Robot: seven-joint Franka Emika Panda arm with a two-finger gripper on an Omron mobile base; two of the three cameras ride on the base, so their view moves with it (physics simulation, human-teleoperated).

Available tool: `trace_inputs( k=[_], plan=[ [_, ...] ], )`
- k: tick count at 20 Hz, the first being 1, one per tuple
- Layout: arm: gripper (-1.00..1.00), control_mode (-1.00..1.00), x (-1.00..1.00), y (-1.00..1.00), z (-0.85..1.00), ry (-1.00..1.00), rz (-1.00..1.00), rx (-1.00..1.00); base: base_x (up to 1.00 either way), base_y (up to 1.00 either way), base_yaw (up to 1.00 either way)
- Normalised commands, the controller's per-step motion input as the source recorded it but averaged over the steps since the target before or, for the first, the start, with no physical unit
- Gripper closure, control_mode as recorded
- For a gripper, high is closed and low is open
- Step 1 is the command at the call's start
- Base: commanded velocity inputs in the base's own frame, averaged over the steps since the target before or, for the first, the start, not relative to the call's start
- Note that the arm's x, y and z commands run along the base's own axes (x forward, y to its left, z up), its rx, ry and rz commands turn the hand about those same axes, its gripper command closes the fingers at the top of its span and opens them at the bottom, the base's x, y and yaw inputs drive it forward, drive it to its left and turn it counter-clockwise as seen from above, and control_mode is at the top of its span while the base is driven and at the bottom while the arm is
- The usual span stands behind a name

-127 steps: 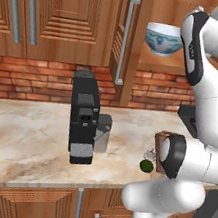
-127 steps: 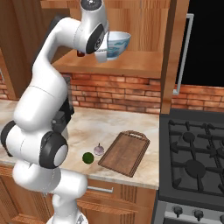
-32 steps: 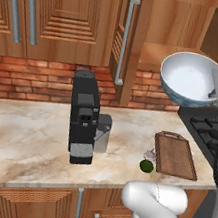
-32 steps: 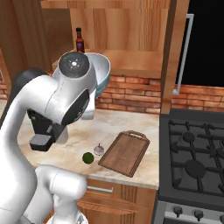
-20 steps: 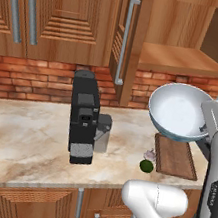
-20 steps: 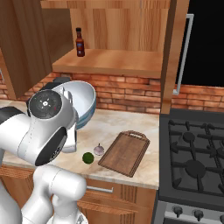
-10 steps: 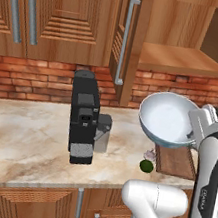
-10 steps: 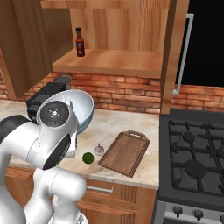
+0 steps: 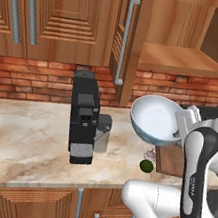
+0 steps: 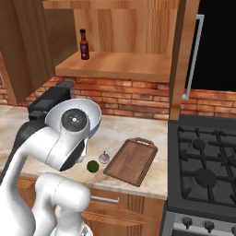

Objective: Open the cabinet. Place the bowl and condiment on the counter. Then place the lime and garlic on the cutting board.

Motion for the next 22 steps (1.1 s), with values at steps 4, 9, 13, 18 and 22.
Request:
trace_inputs(
  k=[4,9,13,18,22],
  plan=[
    [1.00,-1.00,0.56,-0.05,-0.15,0.03,0.04,0.03,0.00,0.00,0.00],
    [1.00,-1.00,0.52,-0.02,-0.22,0.01,0.04,0.02,0.00,0.00,0.00],
    [1.00,-1.00,0.46,0.00,-0.30,0.00,0.05,0.00,0.00,0.00,0.00],
    [1.00,-1.00,0.45,0.00,-0.31,0.00,0.04,0.00,0.00,0.00,0.00],
    [1.00,-1.00,0.43,0.00,-0.25,0.00,0.04,0.00,0.00,0.00,0.00]
  ],
)
